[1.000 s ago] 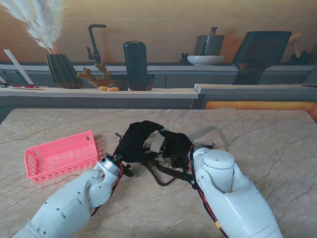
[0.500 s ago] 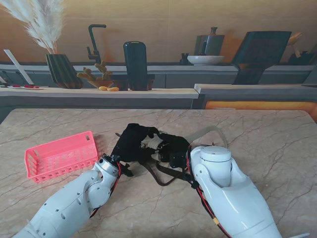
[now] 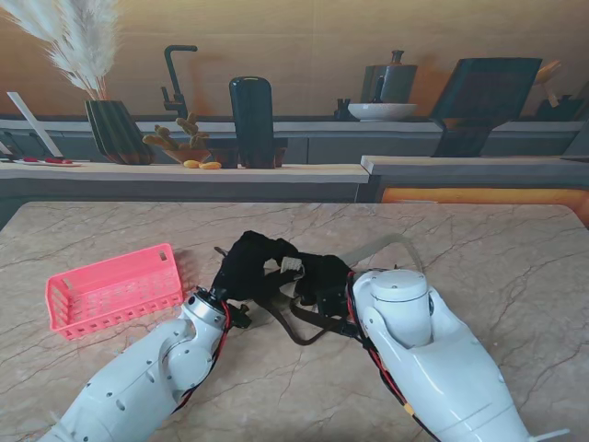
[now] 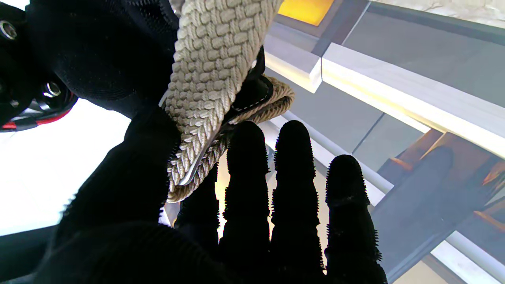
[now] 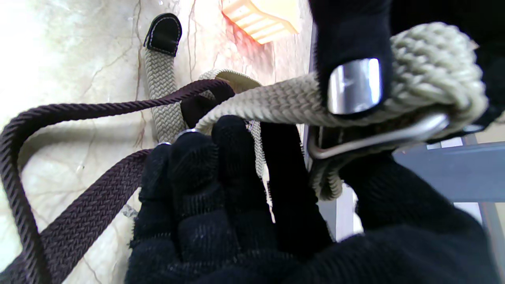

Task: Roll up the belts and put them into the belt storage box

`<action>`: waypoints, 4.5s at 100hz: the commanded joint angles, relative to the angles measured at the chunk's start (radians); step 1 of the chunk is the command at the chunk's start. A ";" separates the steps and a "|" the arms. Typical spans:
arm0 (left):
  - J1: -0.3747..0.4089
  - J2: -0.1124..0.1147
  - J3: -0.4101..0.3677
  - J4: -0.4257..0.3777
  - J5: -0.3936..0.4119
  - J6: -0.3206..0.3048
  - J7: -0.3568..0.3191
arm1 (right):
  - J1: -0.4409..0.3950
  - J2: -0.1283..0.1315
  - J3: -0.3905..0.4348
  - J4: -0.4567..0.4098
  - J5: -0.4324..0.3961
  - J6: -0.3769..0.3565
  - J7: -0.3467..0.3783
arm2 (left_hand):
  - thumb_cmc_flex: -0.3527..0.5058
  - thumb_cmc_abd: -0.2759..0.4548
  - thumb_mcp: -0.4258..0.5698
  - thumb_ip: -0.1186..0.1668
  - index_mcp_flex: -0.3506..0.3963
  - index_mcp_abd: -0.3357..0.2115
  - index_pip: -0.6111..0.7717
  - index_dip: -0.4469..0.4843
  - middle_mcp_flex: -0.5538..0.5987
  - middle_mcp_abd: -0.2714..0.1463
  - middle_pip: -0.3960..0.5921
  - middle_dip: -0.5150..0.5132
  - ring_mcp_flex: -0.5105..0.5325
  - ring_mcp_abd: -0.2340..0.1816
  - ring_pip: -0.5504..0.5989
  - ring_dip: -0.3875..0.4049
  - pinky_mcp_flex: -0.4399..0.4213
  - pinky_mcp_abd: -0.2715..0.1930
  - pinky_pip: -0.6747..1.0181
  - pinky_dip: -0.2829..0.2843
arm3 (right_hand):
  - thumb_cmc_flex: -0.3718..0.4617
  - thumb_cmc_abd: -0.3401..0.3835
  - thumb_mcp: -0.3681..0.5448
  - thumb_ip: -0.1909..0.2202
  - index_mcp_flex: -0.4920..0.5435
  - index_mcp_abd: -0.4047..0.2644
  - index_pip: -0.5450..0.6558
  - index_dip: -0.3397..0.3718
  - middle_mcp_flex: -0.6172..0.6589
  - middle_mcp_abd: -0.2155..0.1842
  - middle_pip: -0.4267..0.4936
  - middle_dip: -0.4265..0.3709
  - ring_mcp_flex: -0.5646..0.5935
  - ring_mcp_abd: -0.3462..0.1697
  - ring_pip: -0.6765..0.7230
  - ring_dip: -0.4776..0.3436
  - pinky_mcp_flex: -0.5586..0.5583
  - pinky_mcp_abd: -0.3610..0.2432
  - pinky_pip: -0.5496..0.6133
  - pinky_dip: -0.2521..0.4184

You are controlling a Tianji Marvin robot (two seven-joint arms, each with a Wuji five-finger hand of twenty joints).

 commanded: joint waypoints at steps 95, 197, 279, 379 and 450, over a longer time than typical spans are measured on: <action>0.052 -0.028 -0.095 -0.131 -0.199 0.141 -0.150 | -0.053 0.146 -0.026 0.087 -0.790 -0.813 0.061 | -0.152 -0.082 0.440 0.092 0.110 0.096 0.121 0.112 0.129 -0.036 0.174 0.047 0.154 0.000 0.175 0.116 0.095 0.025 0.162 0.079 | -0.161 -0.328 0.159 0.077 -0.460 -0.172 -0.253 0.254 -0.331 -0.098 -0.215 -0.116 -0.099 -0.191 -0.244 -0.122 0.074 -0.078 -0.088 -0.055; 0.034 -0.040 -0.059 -0.132 -0.224 0.210 -0.147 | 0.068 0.104 -0.184 0.213 -0.809 -0.913 -0.080 | -0.091 -0.083 0.369 0.050 0.141 0.123 0.080 0.065 0.181 -0.040 0.143 -0.011 0.207 0.001 0.172 0.038 0.140 0.027 0.197 0.082 | 0.067 -0.221 0.247 -0.063 -0.170 -0.162 0.163 -0.083 0.048 -0.106 -0.117 -0.115 0.275 -0.212 -0.096 -0.097 0.373 -0.060 0.080 -0.079; 0.061 -0.025 -0.108 -0.126 -0.211 0.132 -0.165 | 0.013 0.084 -0.105 0.066 -0.430 -0.548 0.055 | -0.189 0.153 0.037 0.095 -0.185 0.123 -0.490 0.082 -0.286 0.020 -0.292 -0.180 -0.148 0.014 -0.172 0.006 -0.060 0.008 -0.029 0.048 | 0.264 -0.018 0.125 0.010 -0.209 -0.165 0.181 0.008 -0.047 -0.055 -0.098 -0.077 0.184 -0.184 -0.066 -0.080 0.292 -0.037 0.081 -0.063; -0.056 0.024 0.024 0.047 0.112 0.062 0.021 | -0.042 0.008 0.037 -0.039 0.143 -0.155 -0.005 | -0.250 0.004 0.302 0.048 -0.417 0.114 -0.551 -0.085 -0.480 0.014 -0.244 -0.142 -0.281 -0.016 -0.189 0.000 -0.112 -0.002 -0.094 0.066 | 0.261 0.057 0.002 0.045 -0.170 -0.126 0.147 0.018 -0.042 -0.018 0.044 0.048 0.189 -0.202 0.164 0.013 0.263 -0.045 0.229 0.031; -0.087 0.021 0.066 0.074 0.147 0.044 0.094 | -0.027 -0.045 0.100 0.002 0.498 0.031 -0.129 | 0.015 -0.097 0.305 -0.016 -0.278 -0.066 0.028 0.260 -0.188 -0.048 -0.204 0.088 -0.073 -0.053 -0.018 0.032 -0.017 -0.015 0.021 0.017 | 0.261 0.113 -0.041 0.053 -0.148 -0.069 0.095 0.017 -0.031 0.015 0.052 0.046 0.193 -0.160 0.188 0.001 0.244 -0.019 0.264 0.045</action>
